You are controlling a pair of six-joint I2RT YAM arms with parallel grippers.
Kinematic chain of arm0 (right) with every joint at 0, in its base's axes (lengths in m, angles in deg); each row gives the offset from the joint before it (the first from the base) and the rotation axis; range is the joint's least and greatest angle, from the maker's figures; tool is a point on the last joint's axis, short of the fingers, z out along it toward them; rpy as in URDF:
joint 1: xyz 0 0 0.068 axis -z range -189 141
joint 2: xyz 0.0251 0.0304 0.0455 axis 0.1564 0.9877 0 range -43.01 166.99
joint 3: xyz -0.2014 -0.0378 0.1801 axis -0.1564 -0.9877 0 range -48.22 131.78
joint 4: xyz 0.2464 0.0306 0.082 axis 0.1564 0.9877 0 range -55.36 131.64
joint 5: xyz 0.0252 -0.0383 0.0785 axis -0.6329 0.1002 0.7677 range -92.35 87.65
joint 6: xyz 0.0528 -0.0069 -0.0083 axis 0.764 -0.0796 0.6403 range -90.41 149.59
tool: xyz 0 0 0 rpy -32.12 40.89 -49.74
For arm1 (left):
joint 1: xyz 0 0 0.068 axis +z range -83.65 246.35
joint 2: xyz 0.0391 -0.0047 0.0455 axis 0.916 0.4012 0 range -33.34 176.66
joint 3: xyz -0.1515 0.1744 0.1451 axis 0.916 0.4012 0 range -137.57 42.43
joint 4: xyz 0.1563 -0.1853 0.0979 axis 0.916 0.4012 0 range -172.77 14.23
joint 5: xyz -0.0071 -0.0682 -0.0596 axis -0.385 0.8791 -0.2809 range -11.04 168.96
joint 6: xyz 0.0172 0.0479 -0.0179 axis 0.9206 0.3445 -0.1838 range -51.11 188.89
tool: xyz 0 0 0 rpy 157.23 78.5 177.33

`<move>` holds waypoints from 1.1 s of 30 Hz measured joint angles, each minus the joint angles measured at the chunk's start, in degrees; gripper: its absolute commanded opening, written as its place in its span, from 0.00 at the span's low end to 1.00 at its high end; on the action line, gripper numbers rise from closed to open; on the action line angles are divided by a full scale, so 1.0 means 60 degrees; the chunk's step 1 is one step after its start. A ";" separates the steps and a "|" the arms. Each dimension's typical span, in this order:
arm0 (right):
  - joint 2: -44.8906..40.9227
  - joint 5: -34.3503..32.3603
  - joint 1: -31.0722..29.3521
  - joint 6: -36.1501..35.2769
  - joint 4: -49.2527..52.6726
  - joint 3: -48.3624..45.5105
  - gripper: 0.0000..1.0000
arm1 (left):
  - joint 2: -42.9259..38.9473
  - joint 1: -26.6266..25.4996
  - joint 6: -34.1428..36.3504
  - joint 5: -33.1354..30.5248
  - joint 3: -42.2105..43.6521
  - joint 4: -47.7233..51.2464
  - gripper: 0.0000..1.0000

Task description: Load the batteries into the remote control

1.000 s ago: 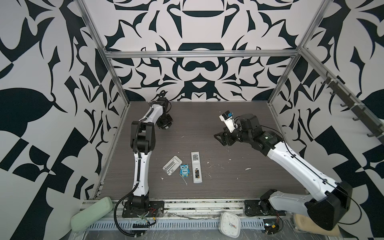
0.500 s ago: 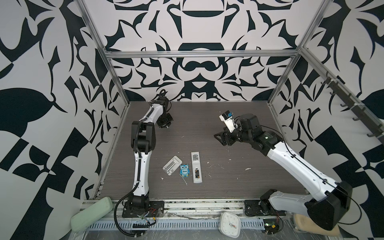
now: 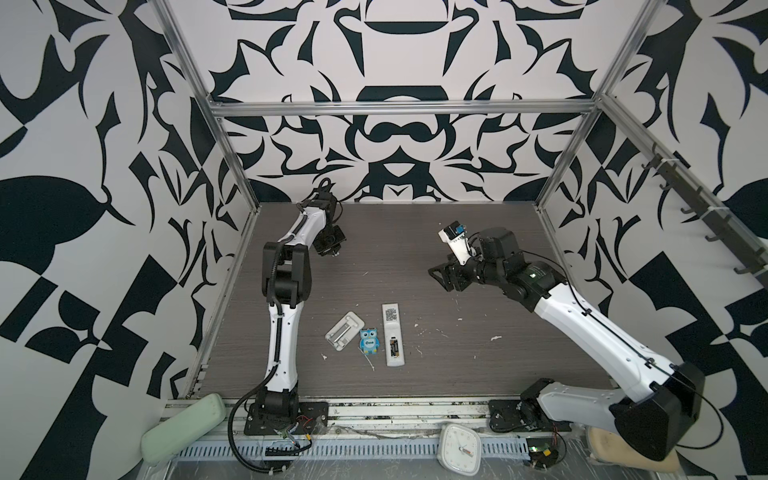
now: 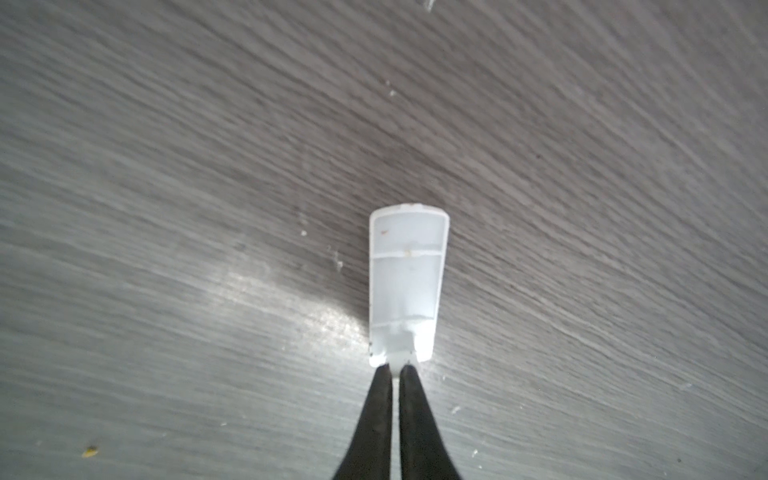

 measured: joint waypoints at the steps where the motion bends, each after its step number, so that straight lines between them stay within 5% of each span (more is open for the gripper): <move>1: 0.0000 -0.0007 0.0000 -0.0007 0.0000 -0.0004 0.78 | 0.0000 0.0000 0.0025 0.0000 0.0000 0.0000 0.14; 6: 0.0000 -0.0011 0.0000 -0.0047 -0.0004 -0.0022 0.78 | 0.0000 0.0000 0.0146 0.0033 -0.0004 0.0007 0.27; 27: -0.0004 -0.0055 0.0000 -0.0106 -0.0062 -0.0113 0.78 | 0.0273 0.0000 0.0430 -0.0011 -0.0441 0.0226 0.23; 33: -0.0004 -0.0066 0.0000 -0.0138 -0.0062 -0.0113 0.78 | 0.0306 0.0000 0.0470 -0.0018 -0.0481 0.0259 0.29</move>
